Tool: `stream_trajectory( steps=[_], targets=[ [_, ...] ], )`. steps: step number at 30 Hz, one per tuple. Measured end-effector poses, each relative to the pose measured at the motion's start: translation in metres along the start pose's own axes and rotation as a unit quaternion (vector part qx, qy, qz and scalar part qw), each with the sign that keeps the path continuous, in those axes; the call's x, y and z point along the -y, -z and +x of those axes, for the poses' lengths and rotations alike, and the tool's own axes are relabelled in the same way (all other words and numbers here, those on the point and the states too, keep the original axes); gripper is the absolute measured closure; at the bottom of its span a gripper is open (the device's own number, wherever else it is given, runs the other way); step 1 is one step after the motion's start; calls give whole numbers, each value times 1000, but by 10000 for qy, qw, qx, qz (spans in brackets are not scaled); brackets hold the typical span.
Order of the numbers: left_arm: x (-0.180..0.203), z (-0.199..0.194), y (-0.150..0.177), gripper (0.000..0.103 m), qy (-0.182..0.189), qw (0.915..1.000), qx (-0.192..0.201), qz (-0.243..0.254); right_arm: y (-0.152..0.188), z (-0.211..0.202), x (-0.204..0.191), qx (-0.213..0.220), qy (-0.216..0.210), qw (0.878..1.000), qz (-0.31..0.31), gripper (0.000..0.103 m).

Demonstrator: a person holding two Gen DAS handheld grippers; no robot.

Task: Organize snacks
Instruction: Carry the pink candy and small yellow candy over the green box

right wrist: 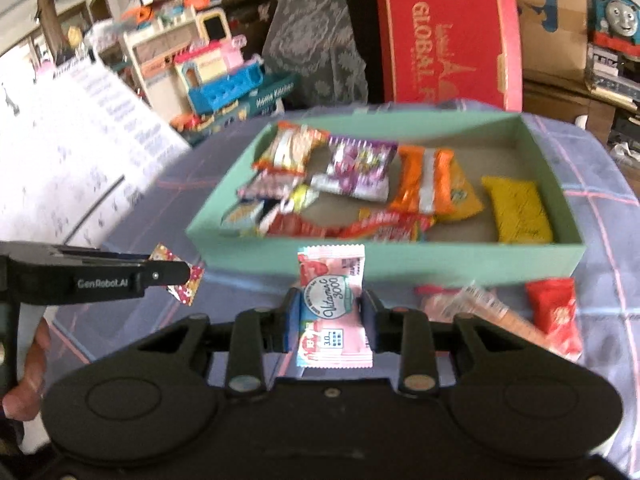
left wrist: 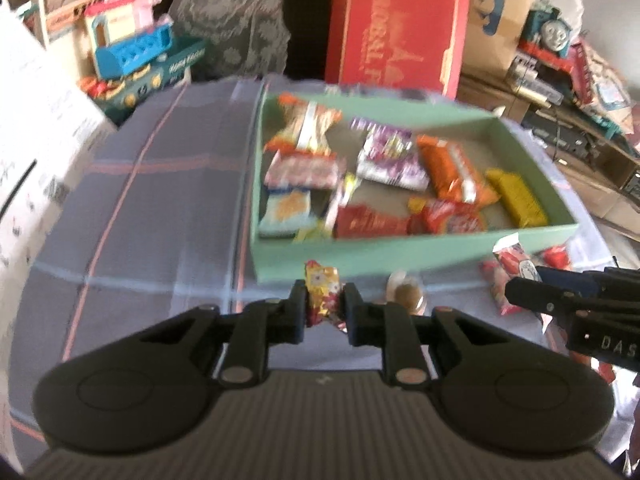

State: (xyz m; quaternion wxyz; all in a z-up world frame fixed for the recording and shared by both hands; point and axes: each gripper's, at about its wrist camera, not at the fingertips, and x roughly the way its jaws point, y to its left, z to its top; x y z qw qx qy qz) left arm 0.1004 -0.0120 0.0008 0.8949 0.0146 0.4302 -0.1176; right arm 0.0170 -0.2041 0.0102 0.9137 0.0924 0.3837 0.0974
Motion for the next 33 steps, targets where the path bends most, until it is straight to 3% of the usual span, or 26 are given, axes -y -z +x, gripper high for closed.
stream_trajectory(
  steps=[6,13,20,30,31,32,33],
  targets=[
    [20,11,-45,85,209,9995,151,206,-30,-3,30,227,136,9991,322,71],
    [48,59,-96,85,434,9988,-27,213,-55,11,74,199,243,9959,849,71],
    [64,104,-106,85,396,9981,-331,343,-60,42,97,-3,324,9943,1019,71],
    [65,129,-107,84,345,9972,-505,422,-57,61,96,-178,340,9933,1088,71],
    [65,130,-107,82,313,9973,-497,435,-58,62,96,-185,340,9934,1084,71],
    [66,130,-107,69,241,9977,-460,444,-58,61,95,-194,333,9934,1081,69],
    [66,131,-107,32,167,9979,-447,449,-59,61,95,-188,328,9931,1108,66]
  ],
)
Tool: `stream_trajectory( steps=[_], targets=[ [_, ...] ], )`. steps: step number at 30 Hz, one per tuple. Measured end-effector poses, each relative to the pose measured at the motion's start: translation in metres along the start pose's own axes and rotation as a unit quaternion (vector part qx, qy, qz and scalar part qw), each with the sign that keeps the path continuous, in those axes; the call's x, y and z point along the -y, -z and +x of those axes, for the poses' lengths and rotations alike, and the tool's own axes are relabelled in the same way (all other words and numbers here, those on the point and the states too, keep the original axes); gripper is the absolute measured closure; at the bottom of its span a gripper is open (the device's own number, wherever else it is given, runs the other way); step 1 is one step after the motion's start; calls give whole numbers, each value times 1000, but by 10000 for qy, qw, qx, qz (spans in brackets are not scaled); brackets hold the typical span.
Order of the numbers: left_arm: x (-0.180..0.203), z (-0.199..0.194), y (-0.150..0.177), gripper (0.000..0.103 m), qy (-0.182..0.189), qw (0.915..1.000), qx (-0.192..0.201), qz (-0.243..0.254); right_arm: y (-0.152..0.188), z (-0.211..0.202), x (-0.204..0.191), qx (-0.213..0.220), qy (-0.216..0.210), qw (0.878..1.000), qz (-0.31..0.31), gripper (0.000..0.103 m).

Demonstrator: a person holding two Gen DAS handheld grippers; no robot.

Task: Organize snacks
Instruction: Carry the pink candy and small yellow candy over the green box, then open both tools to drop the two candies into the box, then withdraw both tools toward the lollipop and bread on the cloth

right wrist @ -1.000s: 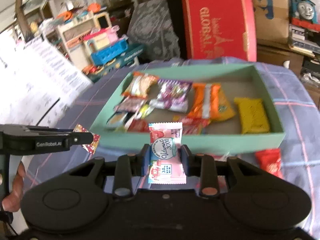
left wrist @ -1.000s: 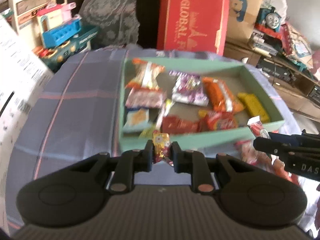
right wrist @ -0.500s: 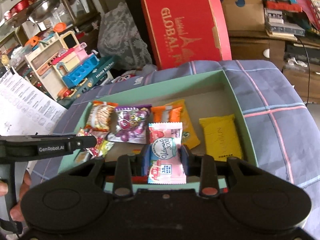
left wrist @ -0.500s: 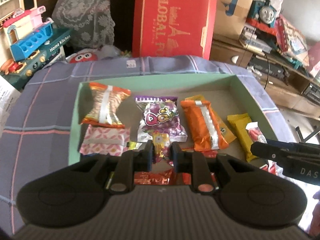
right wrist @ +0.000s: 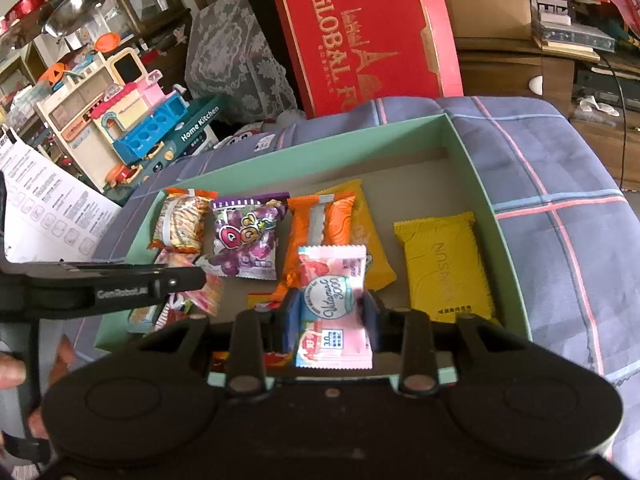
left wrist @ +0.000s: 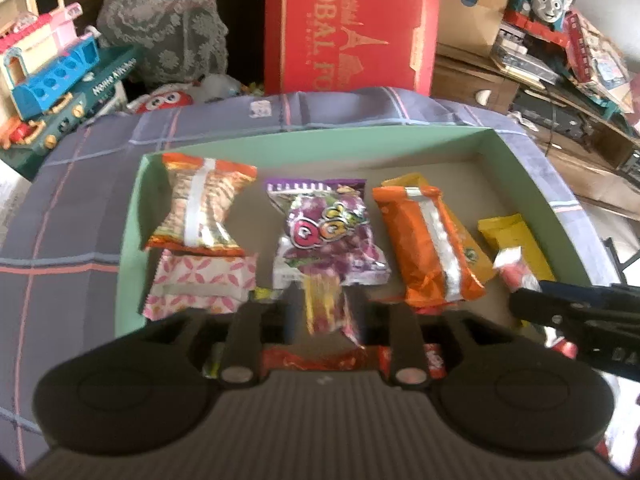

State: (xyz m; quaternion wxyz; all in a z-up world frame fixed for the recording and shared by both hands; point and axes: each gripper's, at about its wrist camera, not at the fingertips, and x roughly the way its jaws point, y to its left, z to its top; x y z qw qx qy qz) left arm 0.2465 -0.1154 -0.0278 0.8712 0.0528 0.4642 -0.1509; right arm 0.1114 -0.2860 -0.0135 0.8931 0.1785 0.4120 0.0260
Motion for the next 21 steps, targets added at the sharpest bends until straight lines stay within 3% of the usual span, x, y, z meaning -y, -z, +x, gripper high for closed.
stream_trajectory(
  steps=[1,2,3,4,10,21],
  targets=[
    [0,0,0,12,-76,10000,1,-19,-1,-1,0,15,-31,10000,25,52],
    [-1,-2,1,1,-190,9998,59,-44,-1,-3,-1,56,-52,10000,40,41],
    [-1,-4,3,0,-273,9995,150,-43,-1,-5,-2,110,-26,9999,45,20],
    [-1,-6,4,0,-291,9995,140,-23,-1,-9,-3,194,8,9998,20,9],
    [-4,-12,13,0,-303,9995,-5,-71,0,-17,-8,354,38,9993,-81,0],
    [2,-43,32,0,-385,9992,23,-47,11,-40,-7,401,-6,9992,-50,0]
  ],
)
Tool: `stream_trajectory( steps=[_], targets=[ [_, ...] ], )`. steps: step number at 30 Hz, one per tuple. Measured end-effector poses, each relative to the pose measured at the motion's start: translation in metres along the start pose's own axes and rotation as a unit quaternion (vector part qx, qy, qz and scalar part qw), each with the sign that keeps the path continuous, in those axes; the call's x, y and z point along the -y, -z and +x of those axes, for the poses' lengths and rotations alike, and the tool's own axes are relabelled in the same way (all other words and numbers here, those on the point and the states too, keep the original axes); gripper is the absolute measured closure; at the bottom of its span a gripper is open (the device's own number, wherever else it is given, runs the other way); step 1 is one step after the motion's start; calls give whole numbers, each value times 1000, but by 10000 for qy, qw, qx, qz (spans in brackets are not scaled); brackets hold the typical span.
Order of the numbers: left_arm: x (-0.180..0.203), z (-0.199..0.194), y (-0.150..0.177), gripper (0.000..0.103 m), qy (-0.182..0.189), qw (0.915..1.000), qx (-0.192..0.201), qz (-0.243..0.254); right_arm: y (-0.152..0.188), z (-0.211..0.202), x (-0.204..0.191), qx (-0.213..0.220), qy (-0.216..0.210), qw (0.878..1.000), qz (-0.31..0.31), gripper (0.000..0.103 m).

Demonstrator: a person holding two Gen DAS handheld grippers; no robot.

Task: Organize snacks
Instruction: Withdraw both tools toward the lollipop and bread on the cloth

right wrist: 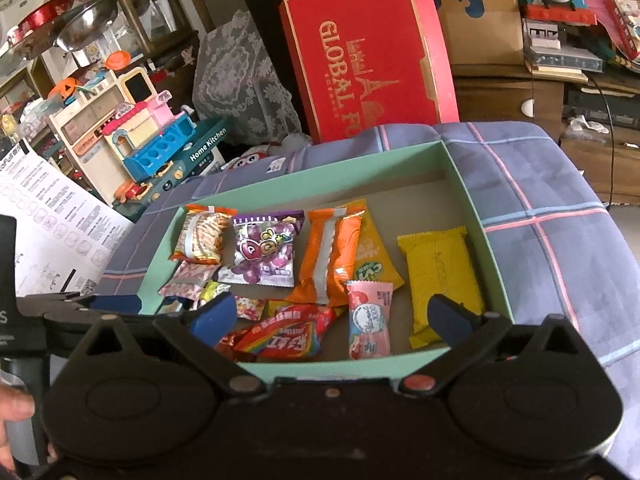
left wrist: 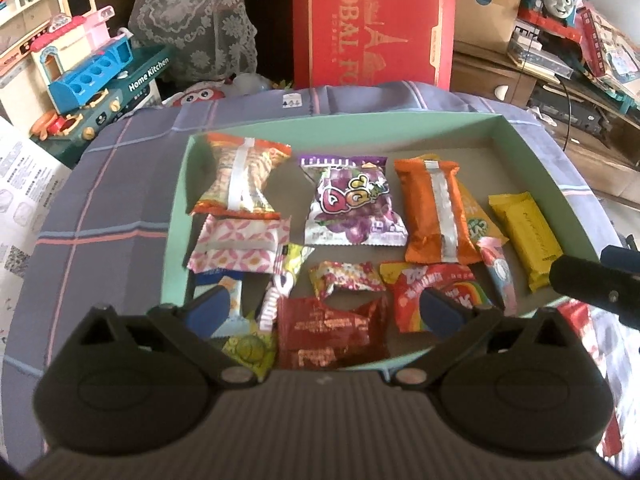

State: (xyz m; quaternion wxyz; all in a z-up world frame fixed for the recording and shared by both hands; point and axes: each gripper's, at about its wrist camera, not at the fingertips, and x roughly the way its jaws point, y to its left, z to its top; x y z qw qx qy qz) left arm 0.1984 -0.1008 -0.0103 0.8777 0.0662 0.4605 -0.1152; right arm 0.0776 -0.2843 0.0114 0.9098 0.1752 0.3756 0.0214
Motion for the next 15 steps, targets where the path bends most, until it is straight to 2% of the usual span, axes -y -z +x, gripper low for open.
stream_trajectory(
  steps=[6,15],
  targets=[
    [6,-23,12,0,14,10000,91,9,6,-21,9,62,15,10000,58,0],
    [26,-46,46,0,94,9996,55,254,25,-53,27,122,76,9999,86,0]
  ],
)
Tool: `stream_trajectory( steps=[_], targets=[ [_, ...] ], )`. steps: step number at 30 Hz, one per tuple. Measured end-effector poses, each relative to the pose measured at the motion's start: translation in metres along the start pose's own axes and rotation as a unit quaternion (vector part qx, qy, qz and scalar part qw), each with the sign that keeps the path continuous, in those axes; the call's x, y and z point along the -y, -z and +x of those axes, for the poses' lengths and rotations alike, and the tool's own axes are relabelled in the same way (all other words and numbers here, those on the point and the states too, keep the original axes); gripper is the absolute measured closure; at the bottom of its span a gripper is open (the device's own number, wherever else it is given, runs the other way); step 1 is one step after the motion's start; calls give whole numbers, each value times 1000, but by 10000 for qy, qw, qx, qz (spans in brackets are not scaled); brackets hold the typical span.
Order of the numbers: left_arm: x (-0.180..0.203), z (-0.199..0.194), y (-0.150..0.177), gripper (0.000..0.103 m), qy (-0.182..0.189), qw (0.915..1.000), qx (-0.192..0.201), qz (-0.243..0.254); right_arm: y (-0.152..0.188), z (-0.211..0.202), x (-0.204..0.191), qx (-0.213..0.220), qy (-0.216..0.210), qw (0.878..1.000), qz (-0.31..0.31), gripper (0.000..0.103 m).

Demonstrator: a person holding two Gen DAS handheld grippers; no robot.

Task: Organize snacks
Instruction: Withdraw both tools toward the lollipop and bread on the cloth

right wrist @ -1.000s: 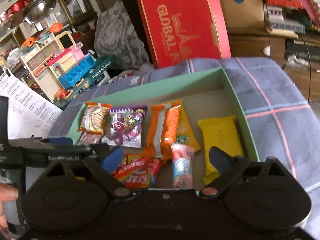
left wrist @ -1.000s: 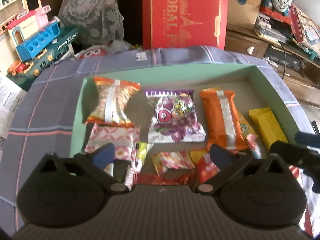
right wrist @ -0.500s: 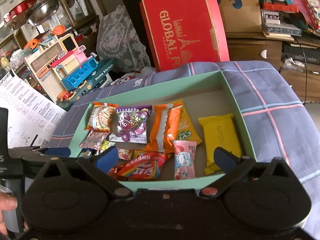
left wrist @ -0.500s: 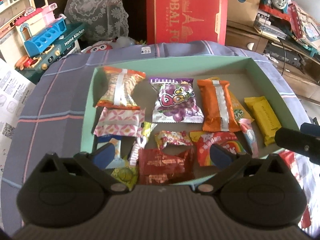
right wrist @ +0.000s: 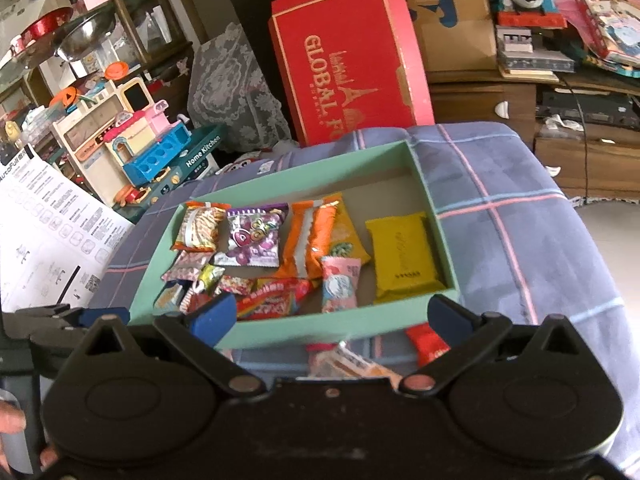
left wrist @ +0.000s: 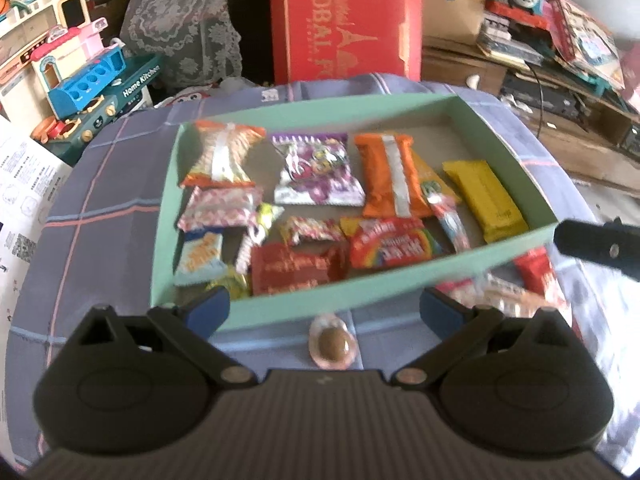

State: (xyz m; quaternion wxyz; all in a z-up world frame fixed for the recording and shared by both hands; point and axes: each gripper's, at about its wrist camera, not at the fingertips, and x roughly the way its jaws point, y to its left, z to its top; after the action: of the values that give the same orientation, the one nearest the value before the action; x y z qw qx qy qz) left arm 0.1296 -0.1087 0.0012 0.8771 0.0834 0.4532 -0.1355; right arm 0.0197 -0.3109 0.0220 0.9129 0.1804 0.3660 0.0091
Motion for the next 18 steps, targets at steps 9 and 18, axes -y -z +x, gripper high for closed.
stream_trajectory(
  steps=[9,18],
  targets=[
    [2,8,44,0,15,9990,-449,34,28,-13,24,-139,77,9997,160,0],
    [14,0,106,0,552,9910,-1186,293,61,-13,26,-405,-103,9983,409,0]
  ],
)
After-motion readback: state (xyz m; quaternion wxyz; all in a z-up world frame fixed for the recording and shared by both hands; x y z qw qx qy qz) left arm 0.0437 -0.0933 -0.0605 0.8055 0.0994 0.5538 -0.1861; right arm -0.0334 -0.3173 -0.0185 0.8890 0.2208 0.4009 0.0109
